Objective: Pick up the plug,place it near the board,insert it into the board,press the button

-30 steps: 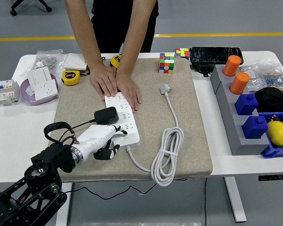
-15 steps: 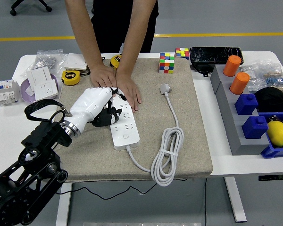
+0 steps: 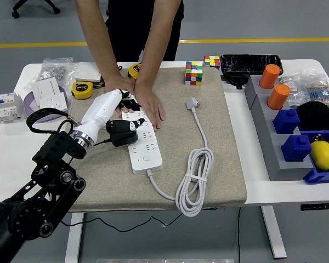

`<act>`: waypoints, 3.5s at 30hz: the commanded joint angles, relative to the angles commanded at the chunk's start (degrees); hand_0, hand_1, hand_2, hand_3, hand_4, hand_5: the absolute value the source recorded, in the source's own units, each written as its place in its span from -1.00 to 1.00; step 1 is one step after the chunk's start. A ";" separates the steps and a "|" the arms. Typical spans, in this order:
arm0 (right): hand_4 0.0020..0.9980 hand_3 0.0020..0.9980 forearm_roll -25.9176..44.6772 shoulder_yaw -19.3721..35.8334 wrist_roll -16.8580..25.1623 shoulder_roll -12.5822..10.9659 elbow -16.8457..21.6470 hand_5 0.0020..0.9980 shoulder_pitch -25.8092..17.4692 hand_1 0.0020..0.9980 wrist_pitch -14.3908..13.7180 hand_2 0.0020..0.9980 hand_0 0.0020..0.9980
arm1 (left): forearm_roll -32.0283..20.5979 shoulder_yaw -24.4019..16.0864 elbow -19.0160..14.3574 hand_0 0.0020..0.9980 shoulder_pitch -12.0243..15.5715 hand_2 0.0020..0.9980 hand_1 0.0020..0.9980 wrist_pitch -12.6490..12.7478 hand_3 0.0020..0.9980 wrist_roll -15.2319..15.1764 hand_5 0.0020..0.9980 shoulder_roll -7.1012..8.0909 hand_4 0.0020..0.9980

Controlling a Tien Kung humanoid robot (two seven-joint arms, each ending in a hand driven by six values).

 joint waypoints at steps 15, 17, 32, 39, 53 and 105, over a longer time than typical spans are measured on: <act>1.00 0.59 0.12 -0.31 0.06 -0.14 0.00 0.74 0.01 0.55 0.03 0.53 0.74 | 1.86 0.34 6.57 0.59 -0.70 0.50 0.63 -1.36 0.37 0.15 -0.57 -0.82 0.77; 1.00 0.59 0.06 -0.19 0.03 -0.14 0.00 0.74 0.04 0.55 0.04 0.53 0.74 | 2.55 0.32 7.81 0.59 -0.90 0.50 0.63 -1.29 0.37 0.15 -0.57 -0.96 0.77; 1.00 0.59 -0.01 0.17 0.05 -0.17 0.00 0.73 0.21 0.55 0.03 0.53 0.74 | 6.32 0.02 9.95 0.46 -1.40 0.20 0.46 -1.25 0.17 0.75 -0.58 -1.10 0.75; 1.00 0.59 0.13 0.13 0.12 -0.10 0.00 0.74 0.22 0.55 0.01 0.52 0.74 | 6.98 -0.15 9.87 0.36 -1.28 0.08 0.32 -1.17 0.09 0.83 -0.58 -0.95 0.69; 1.00 0.59 -0.06 0.46 0.08 -0.10 0.00 0.74 0.17 0.55 0.02 0.53 0.73 | 10.73 -0.37 9.51 0.05 -1.32 -0.12 -0.06 -2.27 -0.01 2.06 -0.69 -0.84 0.10; 1.00 0.59 0.14 0.58 0.08 0.04 0.00 0.74 0.05 0.55 -0.02 0.52 0.74 | 10.75 -7.31 8.88 0.26 1.46 0.14 0.35 -4.44 0.11 1.16 -0.51 1.37 0.82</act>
